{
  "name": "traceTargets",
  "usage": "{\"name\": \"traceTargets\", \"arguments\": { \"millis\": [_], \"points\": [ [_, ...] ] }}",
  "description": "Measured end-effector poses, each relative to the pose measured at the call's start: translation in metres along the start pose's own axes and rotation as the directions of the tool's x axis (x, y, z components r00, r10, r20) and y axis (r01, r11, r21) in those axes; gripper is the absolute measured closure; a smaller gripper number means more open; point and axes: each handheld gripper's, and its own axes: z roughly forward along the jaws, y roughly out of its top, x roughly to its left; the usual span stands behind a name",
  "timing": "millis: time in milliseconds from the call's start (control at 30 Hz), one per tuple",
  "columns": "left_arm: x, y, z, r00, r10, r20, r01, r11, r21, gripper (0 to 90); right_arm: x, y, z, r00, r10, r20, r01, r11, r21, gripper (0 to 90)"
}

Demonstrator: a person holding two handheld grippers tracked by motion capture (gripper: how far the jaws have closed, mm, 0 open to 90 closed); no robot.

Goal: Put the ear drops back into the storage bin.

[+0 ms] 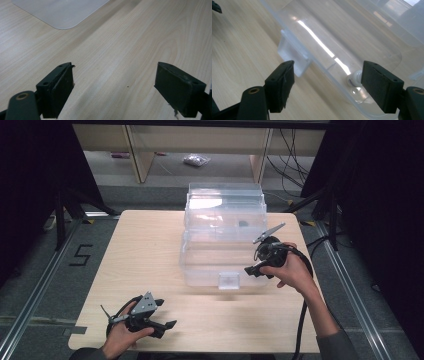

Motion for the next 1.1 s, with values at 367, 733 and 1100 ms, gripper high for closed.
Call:
{"name": "traceTargets", "arguments": {
  "millis": [367,733,1100],
  "points": [
    [0.0,0.0,-0.001,1.0,-0.003,0.004,0.003,1.0,0.003,14.8,0.018,-0.013,0.001,0.9996,-0.014,-0.026,0.013,0.999,-0.039,26.6],
    [0.0,0.001,-0.002,0.9999,0.015,-0.006,-0.015,0.9999,0.004,14.8,0.026,-0.027,0.003,0.9985,-0.029,-0.047,0.025,0.996,-0.087,25.7],
    [0.0,0.001,-0.002,0.9997,0.023,-0.004,-0.023,0.9997,0.011,14.8,0.032,-0.034,0.003,0.9964,-0.044,-0.073,0.035,0.992,-0.118,22.6]
  ]
}}
